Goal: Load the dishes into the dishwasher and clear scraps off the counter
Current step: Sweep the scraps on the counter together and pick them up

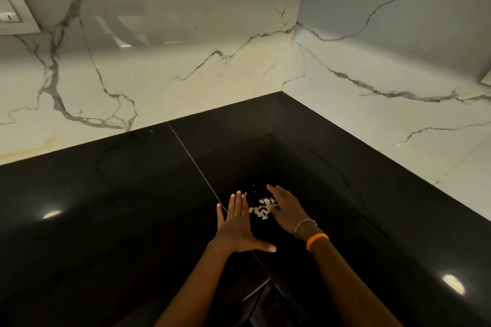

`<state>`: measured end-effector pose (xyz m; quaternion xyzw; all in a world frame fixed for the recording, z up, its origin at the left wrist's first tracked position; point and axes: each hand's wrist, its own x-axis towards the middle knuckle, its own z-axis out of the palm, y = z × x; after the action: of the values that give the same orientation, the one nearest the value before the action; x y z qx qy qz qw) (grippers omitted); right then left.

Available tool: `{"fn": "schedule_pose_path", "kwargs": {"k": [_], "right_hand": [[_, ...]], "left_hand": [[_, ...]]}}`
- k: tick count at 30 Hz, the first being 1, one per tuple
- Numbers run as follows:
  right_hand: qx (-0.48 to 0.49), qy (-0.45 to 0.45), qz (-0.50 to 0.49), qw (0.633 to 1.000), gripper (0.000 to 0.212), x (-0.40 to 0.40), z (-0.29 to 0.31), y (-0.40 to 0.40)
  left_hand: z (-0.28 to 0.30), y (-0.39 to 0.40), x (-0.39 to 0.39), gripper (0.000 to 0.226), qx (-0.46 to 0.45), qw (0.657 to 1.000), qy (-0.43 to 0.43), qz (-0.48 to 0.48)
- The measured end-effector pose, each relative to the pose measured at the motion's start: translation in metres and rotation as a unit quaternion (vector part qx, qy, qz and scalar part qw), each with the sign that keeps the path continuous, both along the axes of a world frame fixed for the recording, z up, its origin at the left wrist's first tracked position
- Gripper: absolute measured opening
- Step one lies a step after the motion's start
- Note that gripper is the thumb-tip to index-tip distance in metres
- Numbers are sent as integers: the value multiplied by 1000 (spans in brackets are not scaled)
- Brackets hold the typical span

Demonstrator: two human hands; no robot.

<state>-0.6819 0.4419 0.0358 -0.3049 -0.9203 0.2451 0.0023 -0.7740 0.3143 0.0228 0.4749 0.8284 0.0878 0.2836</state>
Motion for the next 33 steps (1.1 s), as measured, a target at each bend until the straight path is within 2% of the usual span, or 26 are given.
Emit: {"fn": "schedule_pose_path", "kwargs": {"k": [2,3,6,8,10,15,18,21,23,26,28,30,33], "right_hand": [[90,-111,83,986,55,-6,-10,-15],[110,-124,107,980,55,-7,-14,-22],[112,-73,72,988,59,-3,-17,-38],[129,-40,66,989,52,2,-15,-43],[146,-26,69,987,46,4,-11,-45],[179,-41,73,980,38,2,-3,-33],[148,-18,-6,989,29,-3,-2,-24],[65,-20,-117,991,23,-11,8,-11],[-13,5,-180,984,21,-16,16,-1],[-36,70,-198,977,15,-24,31,-2],[-50,112,-155,980,14,-33,45,-12],[-62,91,-84,990,17,-42,57,-25],[-53,83,-44,994,21,-48,64,-31]], "left_hand": [[10,-3,-11,124,5,996,-87,-4],[15,-5,-17,115,15,990,-138,0],[25,-7,-34,84,52,952,-296,53],[27,-4,-39,73,69,922,-366,104],[25,3,-42,72,78,905,-391,147],[33,28,-41,72,79,876,-440,182],[40,36,-39,56,119,849,-448,252],[42,35,-29,49,171,809,-486,283],[40,31,-22,50,197,765,-527,313],[41,33,-19,53,213,668,-614,363],[45,36,-19,52,211,586,-676,393],[49,35,-19,48,216,519,-719,409],[48,29,-19,39,238,449,-751,422]]}}
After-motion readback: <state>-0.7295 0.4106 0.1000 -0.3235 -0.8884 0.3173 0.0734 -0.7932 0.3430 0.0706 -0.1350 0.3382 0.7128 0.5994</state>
